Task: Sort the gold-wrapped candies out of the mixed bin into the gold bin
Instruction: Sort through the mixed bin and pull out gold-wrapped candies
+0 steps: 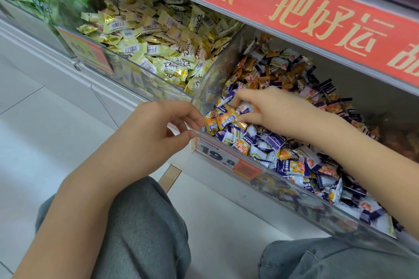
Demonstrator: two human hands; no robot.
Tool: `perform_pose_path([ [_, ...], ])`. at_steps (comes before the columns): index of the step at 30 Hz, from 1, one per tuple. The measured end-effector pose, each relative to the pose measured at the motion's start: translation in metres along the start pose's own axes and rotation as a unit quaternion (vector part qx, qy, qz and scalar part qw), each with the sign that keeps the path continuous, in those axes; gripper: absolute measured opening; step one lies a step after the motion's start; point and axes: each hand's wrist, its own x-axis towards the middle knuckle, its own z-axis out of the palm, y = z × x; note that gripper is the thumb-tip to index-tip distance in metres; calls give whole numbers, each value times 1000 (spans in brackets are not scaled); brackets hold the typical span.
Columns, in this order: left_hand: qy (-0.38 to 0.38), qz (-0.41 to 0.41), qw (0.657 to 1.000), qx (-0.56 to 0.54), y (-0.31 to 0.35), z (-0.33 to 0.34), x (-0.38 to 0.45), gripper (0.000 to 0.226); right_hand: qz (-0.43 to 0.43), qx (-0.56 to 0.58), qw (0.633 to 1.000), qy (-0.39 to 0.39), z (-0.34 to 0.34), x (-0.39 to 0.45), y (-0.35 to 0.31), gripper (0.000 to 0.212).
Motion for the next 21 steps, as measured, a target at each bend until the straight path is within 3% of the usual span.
perform_pose_path([
  [3,1,2,1000,2,0,-1,0,23,11,125,992,30,-2,-7,9,12],
  [7,4,1,1000,1,0,0,1,24,76,267,959,50,-12,-14,17,16],
  [11,1,-1,1000,3,0,0,0,25,113,188,974,62,-26,-24,23,30],
  [15,2,-1,1000,3,1,0,1,25,1,177,984,24,-30,-24,4,25],
  [21,0,2,1000,-1,0,0,0,25,29,-80,993,-82,-2,15,-18,62],
])
